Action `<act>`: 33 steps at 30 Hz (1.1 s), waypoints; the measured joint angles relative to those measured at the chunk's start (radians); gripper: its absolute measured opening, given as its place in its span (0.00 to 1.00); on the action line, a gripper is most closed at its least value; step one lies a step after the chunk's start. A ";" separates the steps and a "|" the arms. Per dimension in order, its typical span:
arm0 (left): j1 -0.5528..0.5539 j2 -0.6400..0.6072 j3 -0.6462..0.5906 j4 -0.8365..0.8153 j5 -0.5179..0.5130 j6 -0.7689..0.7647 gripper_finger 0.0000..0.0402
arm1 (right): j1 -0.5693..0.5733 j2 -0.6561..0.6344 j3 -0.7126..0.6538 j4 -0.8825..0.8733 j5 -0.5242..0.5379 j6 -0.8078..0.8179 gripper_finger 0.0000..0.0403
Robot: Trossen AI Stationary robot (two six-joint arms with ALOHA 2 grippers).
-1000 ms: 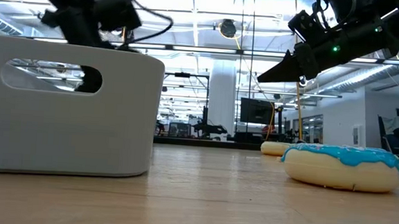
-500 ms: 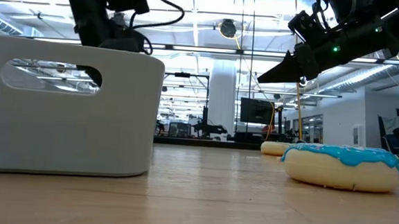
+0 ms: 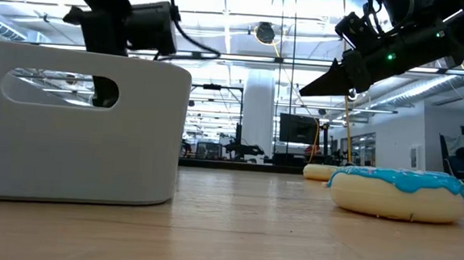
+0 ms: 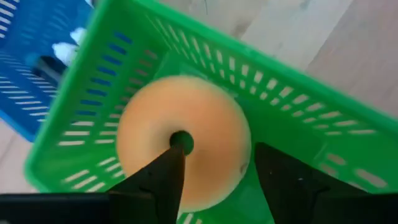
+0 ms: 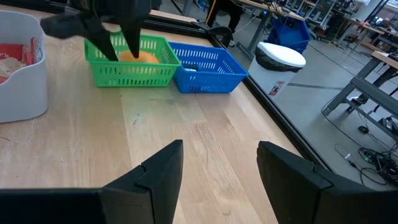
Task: Pick & Place Food Item
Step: Put the black donut into the green bin
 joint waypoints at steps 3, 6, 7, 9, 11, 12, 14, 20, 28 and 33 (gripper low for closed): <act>0.011 0.039 0.000 0.000 0.000 0.001 0.51 | 0.000 0.000 0.000 0.000 0.000 0.000 0.49; 0.025 0.068 0.002 0.007 0.009 -0.001 0.51 | 0.000 0.000 0.000 0.000 0.000 0.000 0.49; 0.030 0.074 0.003 0.009 0.015 -0.001 0.50 | 0.000 0.000 0.000 0.000 0.000 0.000 0.49; 0.039 0.082 0.004 0.018 0.039 0.000 0.48 | 0.000 0.000 0.000 0.000 0.000 0.000 0.49; 0.047 0.082 0.006 0.021 0.062 0.001 0.44 | 0.000 0.000 0.000 0.000 0.000 0.000 0.49; 0.049 0.083 0.009 0.020 0.069 0.002 0.42 | 0.000 0.000 0.000 0.000 0.000 0.000 0.49; 0.053 0.081 0.015 0.019 0.080 0.002 0.36 | 0.000 0.000 0.000 0.000 0.000 0.000 0.49; 0.059 0.056 0.039 0.019 0.092 -0.005 0.13 | 0.000 0.000 0.000 0.000 0.000 0.001 0.49; 0.068 -0.045 0.101 -0.036 0.144 -0.062 0.06 | 0.000 0.000 0.000 -0.001 0.000 0.001 0.49; 0.087 -0.162 0.106 -0.046 0.186 -0.062 0.02 | 0.000 0.000 0.000 -0.006 0.000 0.001 0.49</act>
